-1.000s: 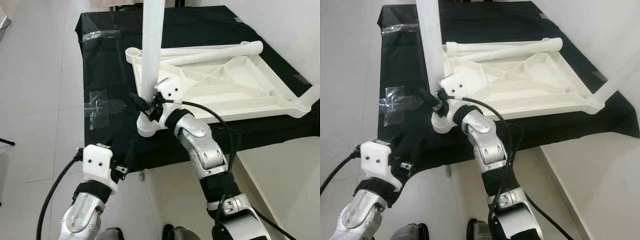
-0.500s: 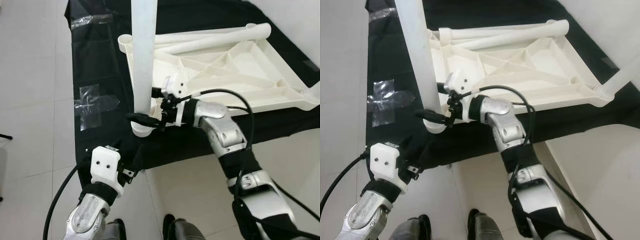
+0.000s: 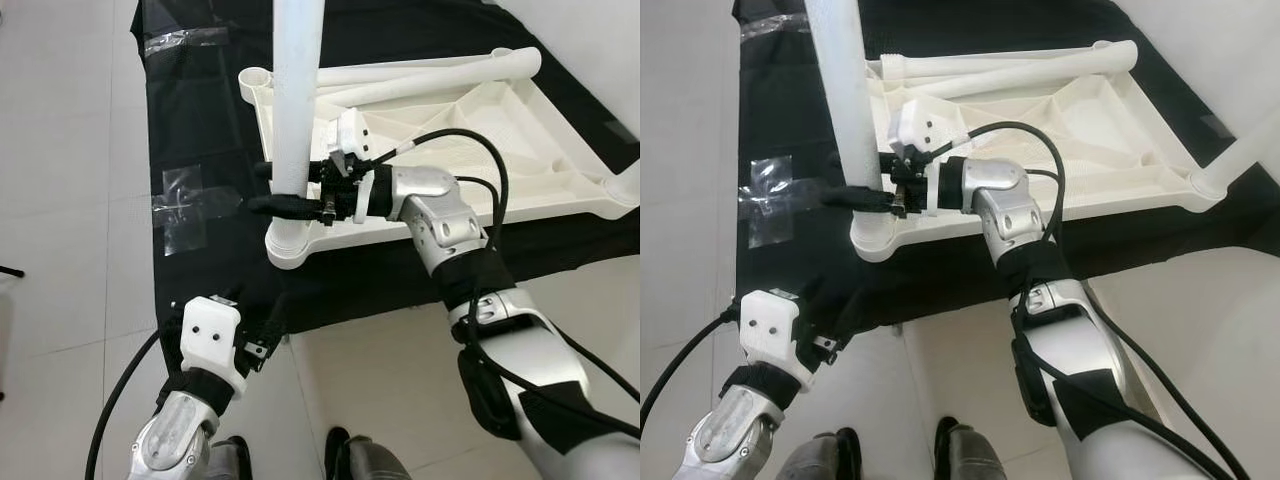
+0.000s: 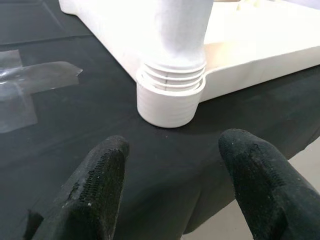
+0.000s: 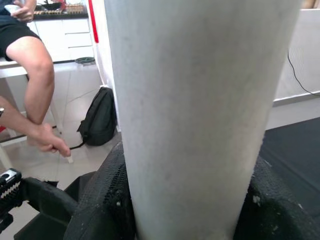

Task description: Building children table

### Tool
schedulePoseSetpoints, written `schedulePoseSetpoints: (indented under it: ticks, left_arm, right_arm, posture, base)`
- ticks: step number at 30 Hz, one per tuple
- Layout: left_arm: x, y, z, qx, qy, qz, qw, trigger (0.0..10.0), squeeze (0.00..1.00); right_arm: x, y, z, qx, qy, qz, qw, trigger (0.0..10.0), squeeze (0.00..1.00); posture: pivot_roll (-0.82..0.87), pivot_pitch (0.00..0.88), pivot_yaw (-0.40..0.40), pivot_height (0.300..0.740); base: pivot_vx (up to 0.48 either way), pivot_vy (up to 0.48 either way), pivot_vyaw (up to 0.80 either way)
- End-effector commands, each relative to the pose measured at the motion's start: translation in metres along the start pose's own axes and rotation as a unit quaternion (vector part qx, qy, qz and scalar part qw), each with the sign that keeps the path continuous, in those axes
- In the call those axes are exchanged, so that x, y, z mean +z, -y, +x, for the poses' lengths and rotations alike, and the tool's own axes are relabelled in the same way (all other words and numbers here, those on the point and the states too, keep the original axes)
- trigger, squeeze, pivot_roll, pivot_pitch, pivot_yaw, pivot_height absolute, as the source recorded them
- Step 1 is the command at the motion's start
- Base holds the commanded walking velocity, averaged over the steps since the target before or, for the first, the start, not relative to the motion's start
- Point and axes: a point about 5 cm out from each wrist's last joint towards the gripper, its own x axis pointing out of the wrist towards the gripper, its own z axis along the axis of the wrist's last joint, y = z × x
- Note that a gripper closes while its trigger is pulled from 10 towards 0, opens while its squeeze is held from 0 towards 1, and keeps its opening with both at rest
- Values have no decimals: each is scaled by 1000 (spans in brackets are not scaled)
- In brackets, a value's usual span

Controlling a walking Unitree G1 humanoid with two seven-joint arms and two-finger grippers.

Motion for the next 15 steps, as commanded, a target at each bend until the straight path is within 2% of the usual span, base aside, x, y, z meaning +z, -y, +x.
schedulePoseSetpoints:
  ticks: [1,3,5,6,7,9,10,11,12,13,14,15]
  left_arm:
    - [-3,2,-4,-6,-12,5,1000,10000,0]
    - [-4,3,-4,-6,-12,4,1000,10000,0]
    - [-4,3,-4,-6,-13,3,1000,10000,0]
    - [-4,3,-4,-6,-13,3,1000,10000,0]
    - [-4,2,-5,-6,-13,3,1000,10000,0]
    - [-4,2,-5,-6,-13,3,1000,10000,0]
    - [-4,2,-5,-6,-14,2,1000,10000,0]
    - [-4,1,-5,-6,-14,2,1000,10000,0]
    - [-4,1,-5,-6,-14,2,1000,10000,0]
    - [-4,0,-4,-6,-15,2,1000,10000,0]
    - [-4,0,-4,-6,-15,2,1000,10000,0]
    - [-4,0,-4,-6,-15,1,1000,10000,0]
  right_arm:
    - [-7,-1,-6,-15,-5,2,1000,0,0]
    - [-10,-2,-8,-27,-9,3,1000,0,0]
    - [-29,-2,-14,-114,-28,28,993,0,0]
    - [-29,-2,-14,-114,-28,28,993,0,0]
    - [-41,-4,-15,-177,-41,43,982,0,0]
    - [-41,-4,-15,-177,-41,43,982,0,0]
    - [-69,-15,-21,-331,-66,91,937,0,0]
    - [-88,-33,-25,-413,-95,107,900,0,0]
    - [-88,-33,-25,-413,-95,107,900,0,0]
    - [-98,-48,-27,-457,-111,126,874,0,0]
    - [-98,-48,-27,-457,-111,126,874,0,0]
    - [-100,-55,-25,-473,-117,130,864,0,0]
  posture:
    - [144,253,-91,740]
    - [142,253,-91,740]
    - [134,254,-93,740]
    - [134,254,-93,740]
    - [127,257,-94,740]
    - [127,257,-94,740]
    - [125,260,-89,740]
    - [126,270,-81,740]
    - [126,270,-81,740]
    - [109,255,-73,740]
    - [109,255,-73,740]
    - [109,256,-74,740]
  base:
    - [0,0,0]
    - [0,0,0]
    - [0,0,0]
    - [0,0,0]
    - [0,0,0]
    - [0,0,0]
    - [0,0,0]
    - [0,0,0]
    - [0,0,0]
    - [0,0,0]
    - [0,0,0]
    - [0,0,0]
